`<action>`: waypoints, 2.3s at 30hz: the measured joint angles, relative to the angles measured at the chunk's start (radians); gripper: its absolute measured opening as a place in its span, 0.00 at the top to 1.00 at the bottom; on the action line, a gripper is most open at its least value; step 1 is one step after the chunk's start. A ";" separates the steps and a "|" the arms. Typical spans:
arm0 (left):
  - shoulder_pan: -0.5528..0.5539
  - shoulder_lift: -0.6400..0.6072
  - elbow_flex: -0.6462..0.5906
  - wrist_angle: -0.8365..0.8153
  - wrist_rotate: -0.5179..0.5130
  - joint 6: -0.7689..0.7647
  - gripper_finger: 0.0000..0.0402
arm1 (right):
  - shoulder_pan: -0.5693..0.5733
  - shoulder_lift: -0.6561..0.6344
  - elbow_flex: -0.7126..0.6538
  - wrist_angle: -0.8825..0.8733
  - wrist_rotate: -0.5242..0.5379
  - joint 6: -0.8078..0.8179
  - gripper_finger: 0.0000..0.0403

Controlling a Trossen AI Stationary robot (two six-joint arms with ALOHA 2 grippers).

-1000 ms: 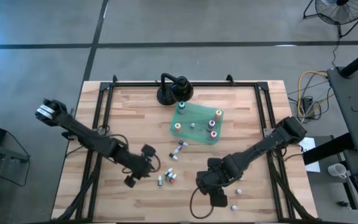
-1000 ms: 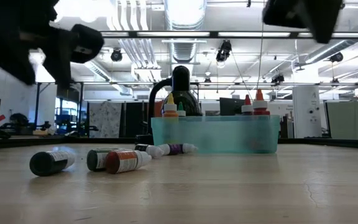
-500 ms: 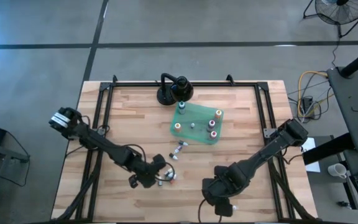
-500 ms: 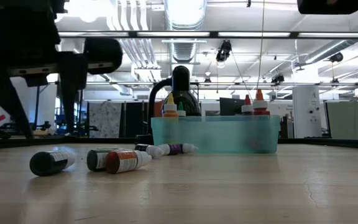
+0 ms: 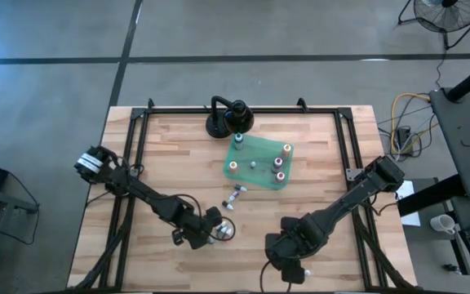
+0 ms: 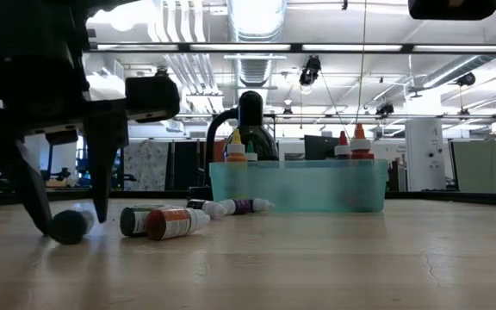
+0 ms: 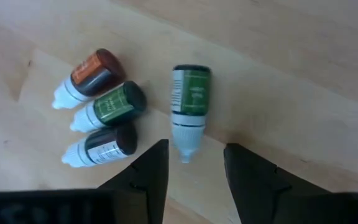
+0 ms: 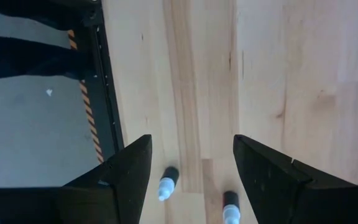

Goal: Pick & Place food coloring
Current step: Move the green food coloring bottle to the middle left of the table

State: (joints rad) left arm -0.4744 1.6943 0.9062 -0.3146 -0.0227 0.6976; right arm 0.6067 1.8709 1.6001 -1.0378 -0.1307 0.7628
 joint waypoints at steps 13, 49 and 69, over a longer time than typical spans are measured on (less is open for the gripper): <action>0.010 -0.004 0.053 0.000 0.049 -0.198 0.83 | -0.001 -0.002 0.000 0.000 0.033 -0.007 0.46; 0.169 0.057 0.221 -1.023 0.158 -0.654 0.89 | -0.007 -0.002 0.000 0.001 0.086 0.012 0.46; 0.336 0.102 -0.177 -1.058 0.511 -0.931 0.89 | -0.023 -0.002 0.000 -0.001 0.082 0.037 0.46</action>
State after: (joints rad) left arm -0.1387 1.7960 0.7288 -1.3721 0.4878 -0.2333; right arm 0.5842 1.8694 1.6001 -1.0393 -0.0490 0.7995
